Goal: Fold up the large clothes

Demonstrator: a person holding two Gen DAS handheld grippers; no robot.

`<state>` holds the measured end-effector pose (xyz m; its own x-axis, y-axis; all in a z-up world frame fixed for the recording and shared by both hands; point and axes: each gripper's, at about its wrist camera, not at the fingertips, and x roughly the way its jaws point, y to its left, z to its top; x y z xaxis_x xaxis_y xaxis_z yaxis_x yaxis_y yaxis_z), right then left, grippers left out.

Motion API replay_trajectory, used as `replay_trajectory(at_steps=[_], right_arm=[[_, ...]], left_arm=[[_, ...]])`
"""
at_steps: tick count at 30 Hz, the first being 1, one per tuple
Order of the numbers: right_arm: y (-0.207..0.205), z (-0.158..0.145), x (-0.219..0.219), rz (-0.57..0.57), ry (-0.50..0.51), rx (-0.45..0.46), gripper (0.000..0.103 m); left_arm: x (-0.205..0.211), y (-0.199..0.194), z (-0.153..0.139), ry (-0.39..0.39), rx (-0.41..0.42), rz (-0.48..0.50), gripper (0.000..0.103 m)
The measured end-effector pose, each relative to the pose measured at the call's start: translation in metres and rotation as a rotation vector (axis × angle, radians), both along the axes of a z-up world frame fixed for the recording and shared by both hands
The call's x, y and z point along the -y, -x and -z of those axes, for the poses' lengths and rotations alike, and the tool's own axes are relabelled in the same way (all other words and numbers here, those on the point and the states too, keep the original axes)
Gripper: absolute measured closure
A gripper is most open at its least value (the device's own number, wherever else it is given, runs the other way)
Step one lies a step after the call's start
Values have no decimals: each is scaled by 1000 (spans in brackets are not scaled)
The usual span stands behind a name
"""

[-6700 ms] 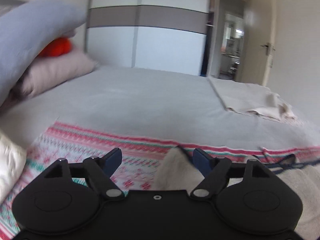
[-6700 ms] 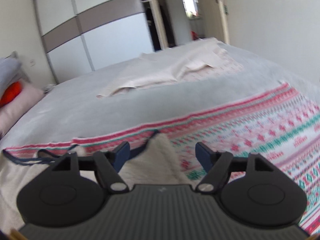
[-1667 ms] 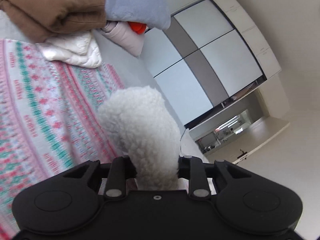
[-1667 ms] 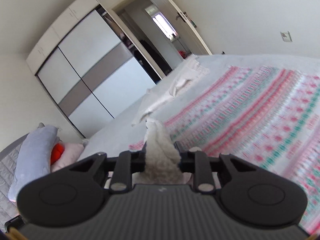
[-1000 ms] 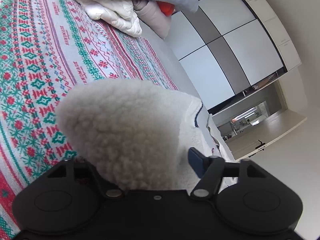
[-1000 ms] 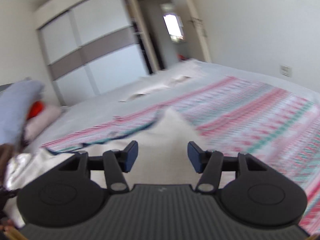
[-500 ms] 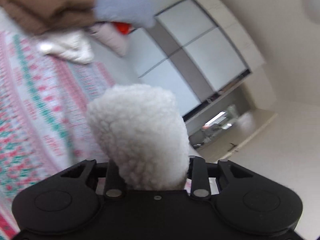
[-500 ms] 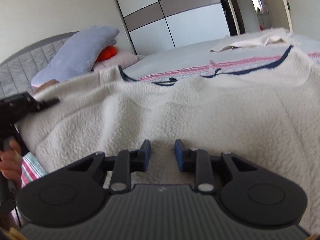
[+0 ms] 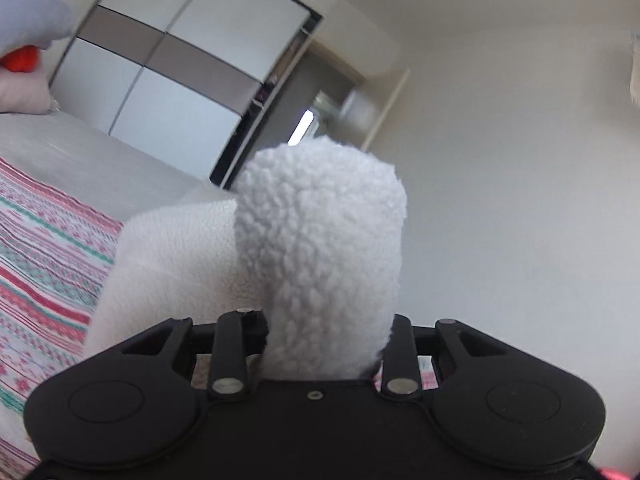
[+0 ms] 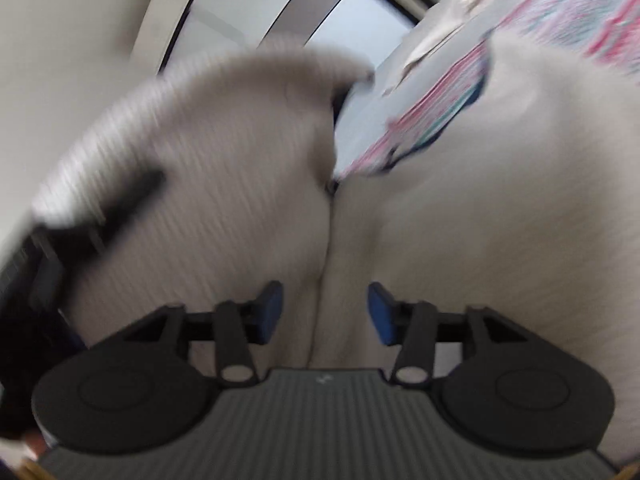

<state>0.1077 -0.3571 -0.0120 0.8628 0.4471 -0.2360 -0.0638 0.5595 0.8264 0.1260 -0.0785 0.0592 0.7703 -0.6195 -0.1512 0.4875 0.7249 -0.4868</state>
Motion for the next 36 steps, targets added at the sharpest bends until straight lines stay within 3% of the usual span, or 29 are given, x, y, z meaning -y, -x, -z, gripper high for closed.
replay_trajectory(at_steps=[4,7,10,12,19,23,26,29,32,36], right_arm=[[25,11,72,147,-179,-75,43],[40,25,101,167,-356,-43,43],[41,26,107,149,-404,-30,35],[36,25,104,134,-387,-52,26],[-23,7,105,-13,-363,-108,14],[-77,9,102,-176,-441,-190,13],[-110,0,101,-229,-460,-179,14],[-129,-14,110,-194,-442,-151,15],[-133,-25,128,-130,-421,-49,21],[-131,-28,151,-76,-356,50,22]], left_arm=[[42,0,26,-147,-26,74,70],[71,12,51,-270,-6,139,70],[97,40,70,-444,118,188,70],[99,47,69,-493,149,197,70],[59,30,38,-406,89,203,69],[45,31,32,-321,61,213,69],[49,34,34,-330,59,233,69],[57,34,34,-363,89,242,69],[68,26,35,-378,78,262,68],[90,19,45,-458,89,291,68]])
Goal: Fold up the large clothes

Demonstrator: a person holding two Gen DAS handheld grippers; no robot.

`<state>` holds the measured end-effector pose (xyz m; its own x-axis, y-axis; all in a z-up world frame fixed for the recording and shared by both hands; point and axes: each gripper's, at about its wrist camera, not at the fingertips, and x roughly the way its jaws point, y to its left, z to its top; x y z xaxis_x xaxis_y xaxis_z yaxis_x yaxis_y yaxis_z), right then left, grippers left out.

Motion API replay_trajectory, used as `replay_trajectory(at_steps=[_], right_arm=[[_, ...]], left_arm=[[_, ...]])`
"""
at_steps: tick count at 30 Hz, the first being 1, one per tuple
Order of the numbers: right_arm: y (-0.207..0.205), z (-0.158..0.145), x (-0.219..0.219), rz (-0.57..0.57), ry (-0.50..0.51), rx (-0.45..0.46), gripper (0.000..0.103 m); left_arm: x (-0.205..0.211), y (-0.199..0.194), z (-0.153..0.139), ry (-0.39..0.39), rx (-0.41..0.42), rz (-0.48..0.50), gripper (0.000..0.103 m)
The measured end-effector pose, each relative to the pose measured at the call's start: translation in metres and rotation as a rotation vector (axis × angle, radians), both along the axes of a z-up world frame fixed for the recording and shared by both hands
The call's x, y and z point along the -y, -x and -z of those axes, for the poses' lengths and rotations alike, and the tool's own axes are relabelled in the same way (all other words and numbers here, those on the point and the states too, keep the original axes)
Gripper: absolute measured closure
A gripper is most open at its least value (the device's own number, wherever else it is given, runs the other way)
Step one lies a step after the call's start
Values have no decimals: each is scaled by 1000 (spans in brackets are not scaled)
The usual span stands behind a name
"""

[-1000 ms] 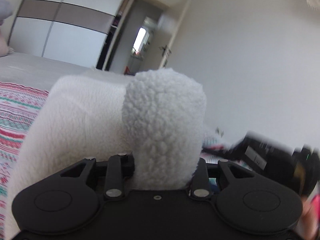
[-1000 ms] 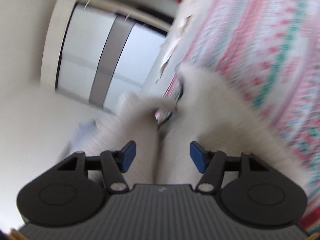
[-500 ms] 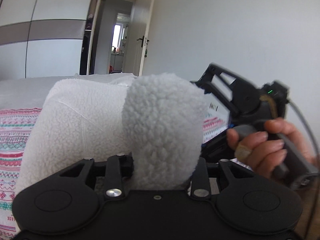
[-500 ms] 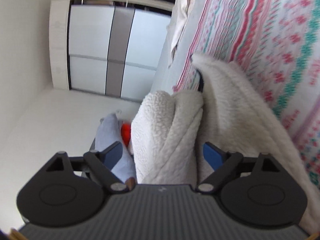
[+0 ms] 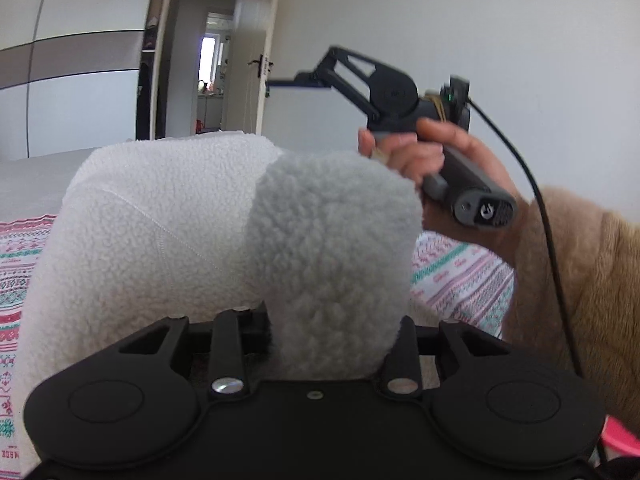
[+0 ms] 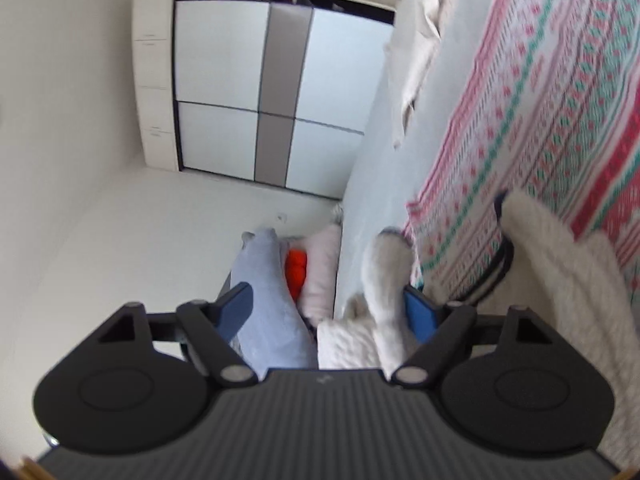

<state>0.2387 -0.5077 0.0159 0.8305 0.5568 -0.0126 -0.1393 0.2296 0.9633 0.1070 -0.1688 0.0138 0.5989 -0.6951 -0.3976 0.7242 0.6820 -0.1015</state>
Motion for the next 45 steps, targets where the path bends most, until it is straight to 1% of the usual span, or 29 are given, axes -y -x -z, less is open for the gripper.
replay_trajectory(at_steps=[2,4,6,9,11,12,14,16,17,18,19,20,21,22,23,24,26,30,33,35,37,40,43,45], right_arm=[[5,4,12,29,12,8,26],[14,12,23,42,25,-44,26],[22,14,27,43,90,-103,25],[33,19,20,-34,161,-199,22],[39,19,8,-87,192,-220,21],[43,19,1,-123,195,-222,21],[43,19,-14,-183,208,-244,21],[40,17,-30,-194,273,-269,23],[39,16,-39,-191,321,-281,41],[39,16,-47,-188,373,-299,63],[41,16,-53,-179,389,-283,65],[44,13,-56,-169,415,-253,71],[47,8,-58,-157,442,-228,74],[51,3,-60,-143,459,-208,76],[54,-2,-61,-134,477,-185,77],[58,-10,-62,-127,489,-158,78],[64,-26,-65,-123,502,-109,79],[77,-65,-73,-115,562,-11,80],[84,-81,-67,-108,554,16,80],[86,-82,-59,-94,530,10,80],[89,-78,-49,-81,506,4,80],[91,-67,-31,-61,467,-16,80],[91,-49,-11,-43,419,-54,80],[90,-35,3,-30,366,-85,80]], left_arm=[[10,-3,3,-33,31,6,67],[19,-6,1,-58,51,9,66],[19,-5,0,-65,56,10,66],[15,-1,1,-73,58,16,65],[14,-3,-2,-75,55,19,65],[11,8,0,-75,54,23,64],[9,10,0,-71,49,32,62],[8,9,-4,-81,50,53,61],[6,8,-8,-90,51,68,59],[-1,10,-10,-91,46,89,57],[-6,8,-14,-89,29,111,55],[-12,7,-18,-83,12,130,54],[-21,5,-23,-71,-7,152,51],[-31,4,-29,-51,-37,185,45],[-41,3,-34,-27,-63,211,41],[-52,4,-41,-2,-80,225,35],[-74,5,-54,31,-71,230,33],[-117,2,-82,140,-30,173,32],[-137,-11,-92,200,-3,87,32],[-140,-22,-89,225,5,41,32],[-136,-34,-81,239,-9,12,32],[-117,-53,-66,237,-36,29,35],[-90,-62,-58,207,-20,70,35],[-74,-63,-54,189,-12,112,35]])
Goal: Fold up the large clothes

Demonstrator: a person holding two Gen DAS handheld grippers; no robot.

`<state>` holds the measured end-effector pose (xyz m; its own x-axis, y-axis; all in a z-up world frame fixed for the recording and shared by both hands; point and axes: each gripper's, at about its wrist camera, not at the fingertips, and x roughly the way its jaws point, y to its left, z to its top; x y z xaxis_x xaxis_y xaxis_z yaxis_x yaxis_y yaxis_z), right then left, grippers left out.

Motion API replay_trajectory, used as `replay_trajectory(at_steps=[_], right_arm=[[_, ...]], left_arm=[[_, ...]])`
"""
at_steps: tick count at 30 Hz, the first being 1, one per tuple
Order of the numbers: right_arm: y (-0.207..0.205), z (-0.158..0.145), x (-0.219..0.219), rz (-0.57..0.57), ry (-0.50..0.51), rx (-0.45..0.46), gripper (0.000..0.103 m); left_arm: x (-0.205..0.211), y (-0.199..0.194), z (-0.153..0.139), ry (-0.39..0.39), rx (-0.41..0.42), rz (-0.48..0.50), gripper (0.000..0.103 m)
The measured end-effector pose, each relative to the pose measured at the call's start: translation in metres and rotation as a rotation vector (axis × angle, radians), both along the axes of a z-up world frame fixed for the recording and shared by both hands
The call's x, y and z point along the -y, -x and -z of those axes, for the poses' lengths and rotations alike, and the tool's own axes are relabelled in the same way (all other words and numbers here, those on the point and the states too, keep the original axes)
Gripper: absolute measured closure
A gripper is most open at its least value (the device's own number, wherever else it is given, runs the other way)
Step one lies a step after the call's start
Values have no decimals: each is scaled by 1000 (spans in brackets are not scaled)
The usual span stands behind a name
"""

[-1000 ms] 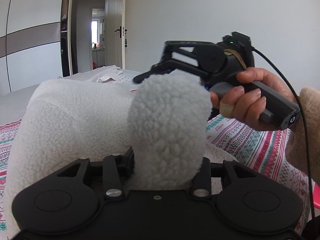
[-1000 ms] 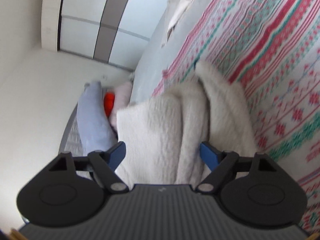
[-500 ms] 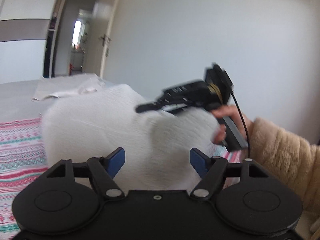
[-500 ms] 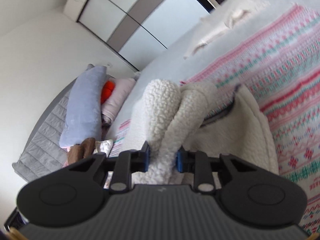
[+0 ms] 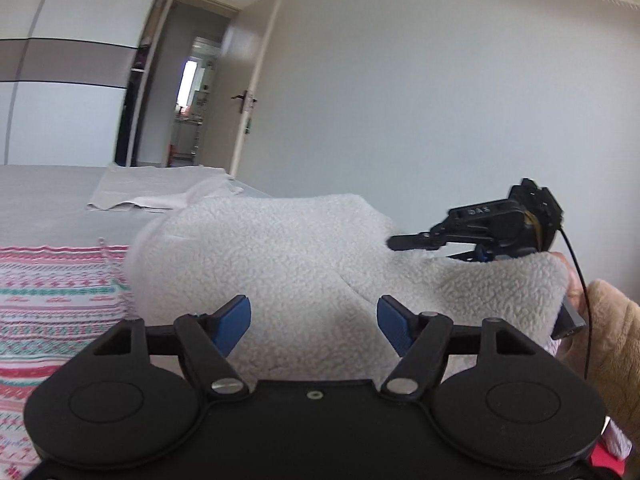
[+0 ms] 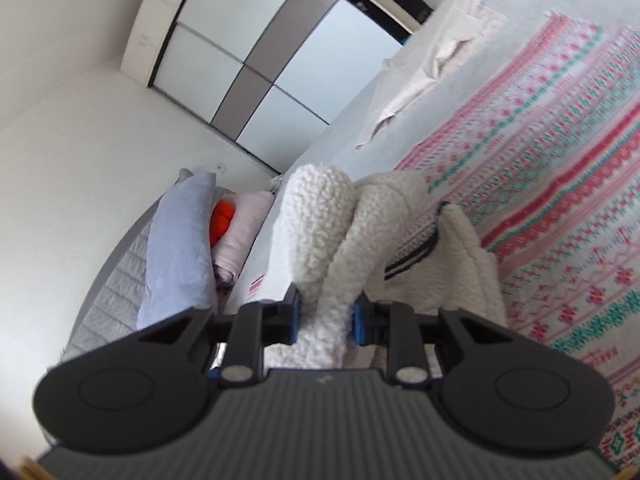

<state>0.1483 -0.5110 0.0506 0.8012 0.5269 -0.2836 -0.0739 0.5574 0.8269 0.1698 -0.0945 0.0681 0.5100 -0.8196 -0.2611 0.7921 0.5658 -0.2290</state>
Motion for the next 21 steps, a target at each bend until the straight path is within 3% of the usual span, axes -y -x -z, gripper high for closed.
replay_trajectory(at_steps=[5,7,8,9,10,11,13,16,19,21], right_arm=[[-13,53,28,48,-105,-110,80],[-16,73,30,61,-98,-143,75],[-15,79,31,69,-90,-144,67],[-13,83,32,85,-83,-143,50],[-9,83,33,108,-69,-143,43],[-5,81,34,129,-48,-138,38],[7,67,35,170,13,-112,38],[30,32,25,256,178,-59,38],[54,-8,-5,300,320,9,38],[60,-30,-28,286,337,55,39]], left_arm=[[30,5,14,-57,33,50,35],[41,12,27,-117,69,54,35],[46,16,33,-143,90,52,35],[50,22,40,-172,125,44,35],[52,28,44,-192,158,34,34],[54,32,46,-205,180,24,34],[58,34,47,-228,208,3,33],[63,37,50,-257,239,-18,33],[70,40,52,-283,265,-35,33],[73,41,53,-299,279,-44,33]])
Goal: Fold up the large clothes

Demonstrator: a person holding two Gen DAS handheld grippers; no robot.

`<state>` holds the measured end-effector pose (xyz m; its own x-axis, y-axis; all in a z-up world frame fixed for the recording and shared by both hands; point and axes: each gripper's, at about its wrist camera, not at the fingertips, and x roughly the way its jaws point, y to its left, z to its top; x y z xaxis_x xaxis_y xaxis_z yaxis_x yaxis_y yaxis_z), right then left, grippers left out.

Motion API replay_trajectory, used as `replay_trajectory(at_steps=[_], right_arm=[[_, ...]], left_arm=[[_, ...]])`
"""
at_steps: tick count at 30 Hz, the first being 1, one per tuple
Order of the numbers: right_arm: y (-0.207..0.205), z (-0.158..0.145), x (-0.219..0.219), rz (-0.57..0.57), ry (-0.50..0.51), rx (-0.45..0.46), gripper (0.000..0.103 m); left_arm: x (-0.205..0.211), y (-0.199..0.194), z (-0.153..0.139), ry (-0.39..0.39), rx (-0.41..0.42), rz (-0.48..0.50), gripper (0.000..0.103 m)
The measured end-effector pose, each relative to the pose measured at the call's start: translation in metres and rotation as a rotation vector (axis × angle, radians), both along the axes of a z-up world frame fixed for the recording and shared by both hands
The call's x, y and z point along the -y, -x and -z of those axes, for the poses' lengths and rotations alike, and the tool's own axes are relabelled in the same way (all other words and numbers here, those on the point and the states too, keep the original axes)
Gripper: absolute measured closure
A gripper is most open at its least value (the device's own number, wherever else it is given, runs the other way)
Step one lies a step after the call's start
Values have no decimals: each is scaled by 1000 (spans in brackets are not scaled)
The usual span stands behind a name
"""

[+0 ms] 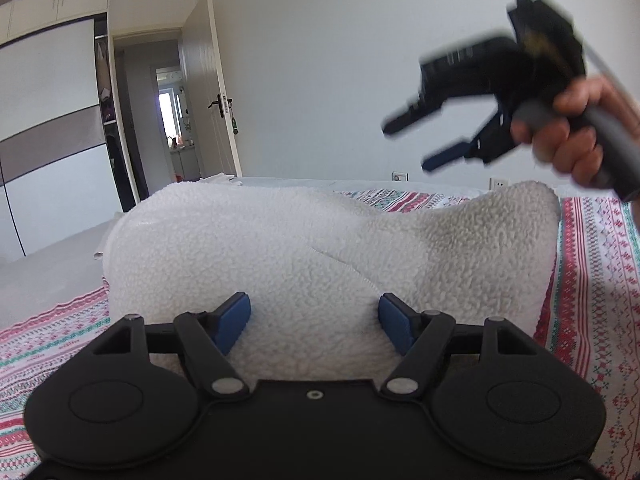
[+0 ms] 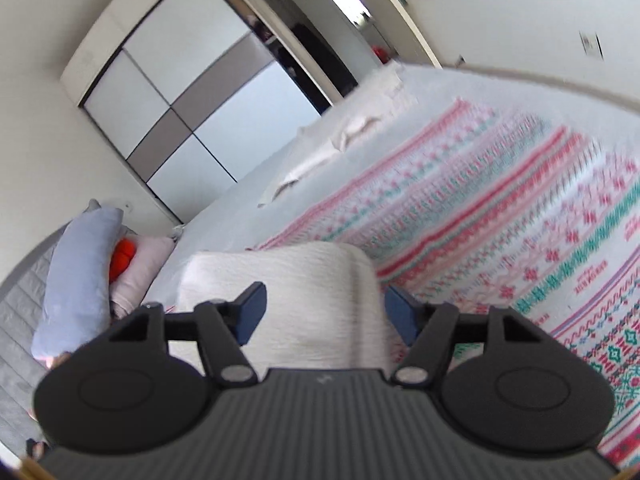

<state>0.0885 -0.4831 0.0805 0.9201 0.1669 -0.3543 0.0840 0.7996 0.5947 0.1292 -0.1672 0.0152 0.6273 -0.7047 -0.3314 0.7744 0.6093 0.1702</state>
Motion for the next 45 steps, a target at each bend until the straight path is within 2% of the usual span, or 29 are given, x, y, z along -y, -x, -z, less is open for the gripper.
replay_trajectory(at_steps=[4,7,8,11,13,15,17,21,23,25,27,30,33,36,42,45], right_arm=[[-21,-19,-41,-62,2,77,40],[-50,-5,-61,-59,68,137,44],[-58,5,-63,-32,103,131,44],[-70,38,-59,62,169,26,45],[-65,59,-52,77,172,-12,47],[-56,65,-46,90,138,7,47],[-53,59,-43,110,112,25,47],[-60,40,-50,173,177,59,47],[-70,41,-55,219,251,11,47],[-83,55,-52,243,270,-69,47],[-93,74,-40,263,214,-135,47],[-99,90,-22,248,97,-167,47],[-103,98,-16,234,51,-185,46],[-104,101,-14,228,30,-187,46],[-96,82,-26,230,129,-209,38],[-83,72,-34,237,186,-216,31]], left_arm=[[-1,-4,-1,-9,-3,-5,33],[-5,-6,-3,-4,-26,5,33],[-7,-8,-5,-6,-35,12,33],[-16,-12,-17,2,-70,62,33],[-26,-22,-31,62,-94,84,33],[-29,-40,-44,112,-94,40,33],[-23,-65,-53,120,-83,-27,33],[8,-123,-56,67,-82,-165,35],[23,-150,-51,43,-99,-237,37],[35,-171,-42,6,-125,-295,37],[47,-187,-28,-64,-162,-334,37],[58,-199,-8,-152,-175,-363,37],[56,-216,5,-147,-237,-379,36],[53,-218,6,-126,-264,-388,35],[46,-188,-19,-103,-164,-401,32],[28,-166,-33,-55,-189,-416,26]])
